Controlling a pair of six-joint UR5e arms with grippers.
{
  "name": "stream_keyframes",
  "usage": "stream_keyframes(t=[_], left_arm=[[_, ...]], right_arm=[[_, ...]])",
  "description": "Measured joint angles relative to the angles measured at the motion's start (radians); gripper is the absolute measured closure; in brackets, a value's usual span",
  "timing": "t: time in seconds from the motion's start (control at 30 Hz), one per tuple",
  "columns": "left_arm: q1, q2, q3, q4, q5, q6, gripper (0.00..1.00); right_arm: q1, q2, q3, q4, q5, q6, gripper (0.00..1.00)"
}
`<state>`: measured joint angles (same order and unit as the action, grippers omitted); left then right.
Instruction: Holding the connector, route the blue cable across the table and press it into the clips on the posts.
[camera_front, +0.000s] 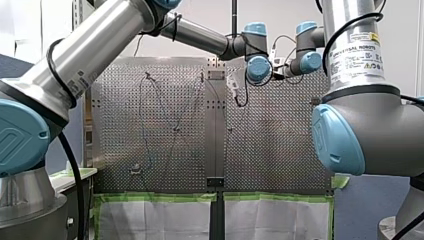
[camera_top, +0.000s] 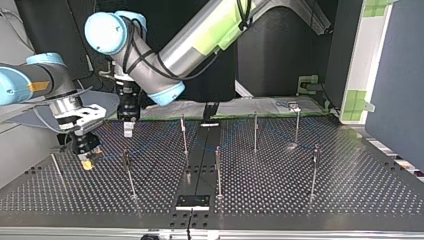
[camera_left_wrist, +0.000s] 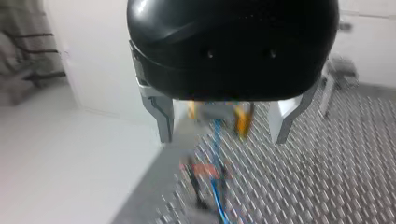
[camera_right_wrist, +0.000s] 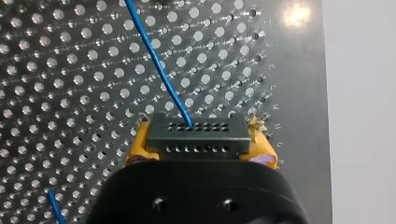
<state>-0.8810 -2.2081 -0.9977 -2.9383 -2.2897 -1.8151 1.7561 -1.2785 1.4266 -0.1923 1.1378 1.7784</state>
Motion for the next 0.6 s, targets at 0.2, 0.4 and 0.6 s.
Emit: stream_keyframes(t=[0.2,0.4,0.6], left_arm=[[-0.026,0.057,-0.057,0.057,0.015,-0.046,0.00],[-0.040,0.111,-0.112,0.111,0.033,-0.095,0.00],[-0.036,0.169,-0.169,0.168,0.040,-0.141,0.00]], right_arm=[[-0.001,0.000,0.000,0.000,0.000,-0.001,1.00],[0.005,0.000,0.000,0.000,0.000,-0.001,1.00],[0.008,0.000,0.000,0.000,0.000,-0.001,1.00]])
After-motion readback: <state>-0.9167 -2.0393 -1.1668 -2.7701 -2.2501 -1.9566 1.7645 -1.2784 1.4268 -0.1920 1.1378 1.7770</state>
